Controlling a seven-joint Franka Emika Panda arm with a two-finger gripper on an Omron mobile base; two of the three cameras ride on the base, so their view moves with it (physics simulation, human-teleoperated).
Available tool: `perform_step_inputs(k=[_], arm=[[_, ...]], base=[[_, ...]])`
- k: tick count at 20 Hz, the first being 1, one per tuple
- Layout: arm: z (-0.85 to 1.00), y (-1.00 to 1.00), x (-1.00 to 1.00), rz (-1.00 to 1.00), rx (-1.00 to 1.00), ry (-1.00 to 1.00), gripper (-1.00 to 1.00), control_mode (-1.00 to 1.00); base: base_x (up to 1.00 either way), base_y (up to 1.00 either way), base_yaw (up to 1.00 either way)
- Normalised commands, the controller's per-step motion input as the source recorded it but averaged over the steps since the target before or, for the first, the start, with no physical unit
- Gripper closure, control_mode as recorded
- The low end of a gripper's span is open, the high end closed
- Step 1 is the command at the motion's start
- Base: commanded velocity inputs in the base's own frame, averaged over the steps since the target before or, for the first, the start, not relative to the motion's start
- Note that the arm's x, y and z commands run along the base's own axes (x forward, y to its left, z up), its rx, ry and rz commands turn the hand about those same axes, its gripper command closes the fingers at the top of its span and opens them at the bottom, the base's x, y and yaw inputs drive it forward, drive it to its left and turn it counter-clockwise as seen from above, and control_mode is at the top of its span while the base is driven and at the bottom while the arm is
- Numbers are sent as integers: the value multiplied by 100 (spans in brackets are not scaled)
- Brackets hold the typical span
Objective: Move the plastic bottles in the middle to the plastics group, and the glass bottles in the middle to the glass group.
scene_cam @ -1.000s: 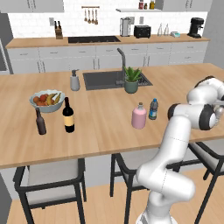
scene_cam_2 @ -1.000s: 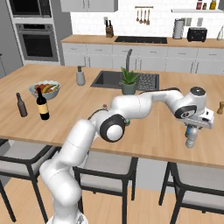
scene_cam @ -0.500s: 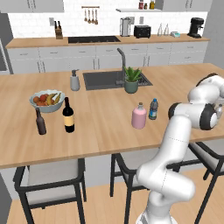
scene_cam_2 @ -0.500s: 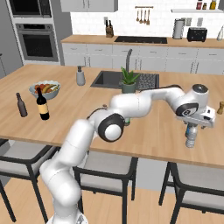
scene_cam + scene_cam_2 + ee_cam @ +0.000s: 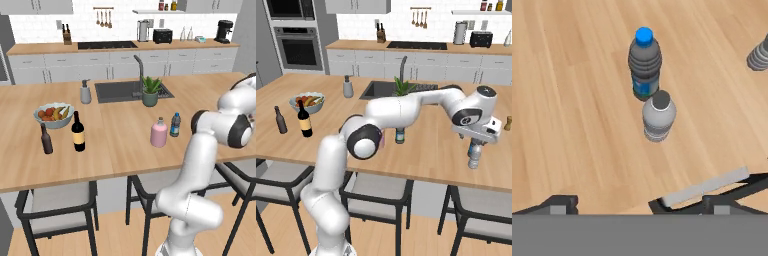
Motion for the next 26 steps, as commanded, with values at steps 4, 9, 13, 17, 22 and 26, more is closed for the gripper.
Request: perform_step_inputs(k=[4, 9, 13, 17, 22, 26], arm=[[6, 83, -80, 1, -2, 0, -100, -100], [7, 96, -45, 1, -1, 0, -100, -100], [11, 100, -3, 14, -3, -1, -100, -100], [1, 100, 2, 31, -2, 1, -100, -100], [2, 100, 4, 42, -6, 19, -100, -100], [3, 100, 1, 45, -14, 38, -100, -100]], base=[[0, 0, 0], [0, 0, 0], [0, 0, 0], [0, 0, 0], [0, 0, 0], [0, 0, 0]])
